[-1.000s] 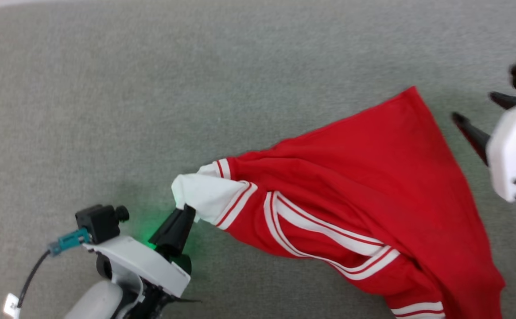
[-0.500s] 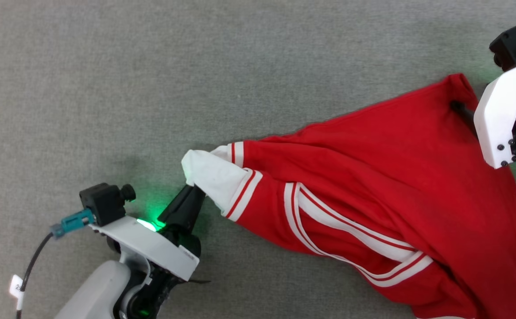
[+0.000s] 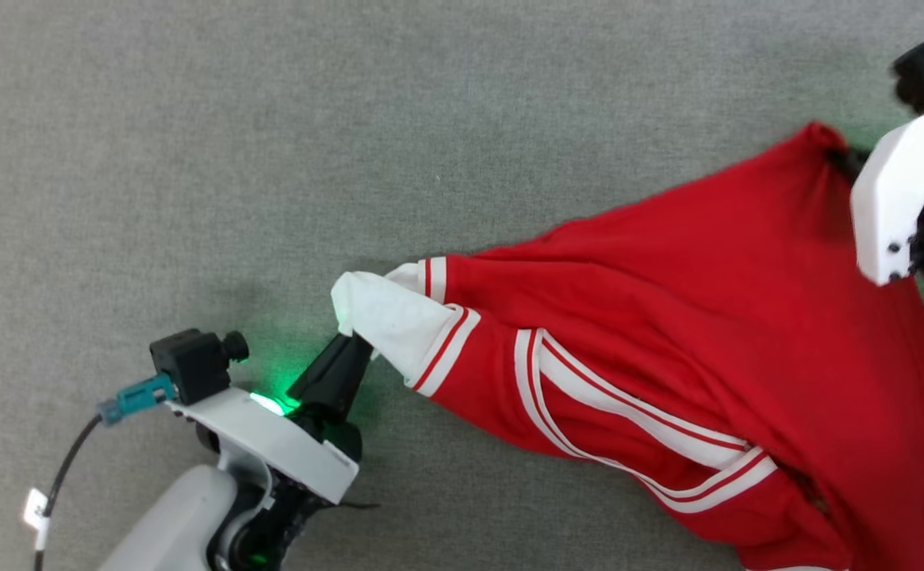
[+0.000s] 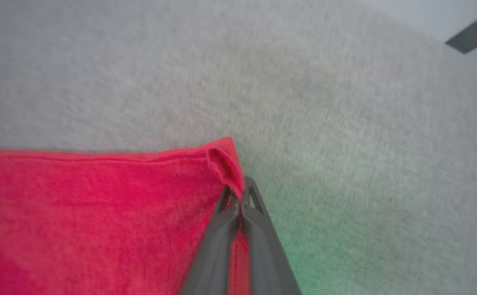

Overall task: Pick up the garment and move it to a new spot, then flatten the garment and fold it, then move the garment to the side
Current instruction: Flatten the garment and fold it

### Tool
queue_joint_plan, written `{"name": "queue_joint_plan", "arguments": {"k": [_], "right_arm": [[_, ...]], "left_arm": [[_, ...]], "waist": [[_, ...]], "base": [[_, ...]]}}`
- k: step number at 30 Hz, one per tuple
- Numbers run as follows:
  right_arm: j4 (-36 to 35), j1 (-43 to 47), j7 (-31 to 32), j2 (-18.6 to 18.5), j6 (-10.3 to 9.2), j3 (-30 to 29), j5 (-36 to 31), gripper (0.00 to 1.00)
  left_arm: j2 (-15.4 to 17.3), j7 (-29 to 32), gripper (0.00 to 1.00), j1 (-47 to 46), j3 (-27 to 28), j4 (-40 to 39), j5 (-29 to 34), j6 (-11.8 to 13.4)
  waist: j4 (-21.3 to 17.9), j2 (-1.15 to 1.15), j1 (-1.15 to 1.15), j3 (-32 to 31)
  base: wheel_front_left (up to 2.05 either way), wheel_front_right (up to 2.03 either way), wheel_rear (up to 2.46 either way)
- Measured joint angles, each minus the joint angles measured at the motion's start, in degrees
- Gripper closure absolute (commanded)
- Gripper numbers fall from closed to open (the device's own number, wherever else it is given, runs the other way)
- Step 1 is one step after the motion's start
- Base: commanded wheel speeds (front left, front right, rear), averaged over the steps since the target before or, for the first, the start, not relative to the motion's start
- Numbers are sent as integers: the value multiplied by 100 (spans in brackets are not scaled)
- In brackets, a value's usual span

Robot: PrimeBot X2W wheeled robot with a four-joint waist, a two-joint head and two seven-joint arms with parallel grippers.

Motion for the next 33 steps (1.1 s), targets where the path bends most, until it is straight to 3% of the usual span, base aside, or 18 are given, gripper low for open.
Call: {"name": "queue_joint_plan", "arguments": {"k": [9,14,20,26,33], "right_arm": [[816,-433,-1562,827,0,-1572,-267,100],[1294,-1216,-2276,1319,0,-2434,-657,100],[1837,-2458,-3184,1903,1,-3279,-892,100],[2370,-3836,-4124,2326,8,-3807,-1250,100],[3002,-4799,-4977,2420,9,-4259,-1484,100]], "left_arm": [[417,435,100,-1000,232,252,94,12],[455,806,100,-2250,467,650,13,18],[325,1138,100,-4127,701,1789,14,55],[331,794,100,-6140,1027,2985,302,137],[156,176,100,-7727,892,3897,856,110]], "waist": [[-158,0,0,-191],[-332,0,0,-174],[-510,0,0,15],[-788,0,0,253],[-1095,0,0,450]], "base": [[0,0,0],[0,0,0],[0,0,0],[0,0,0],[0,0,0]]}}
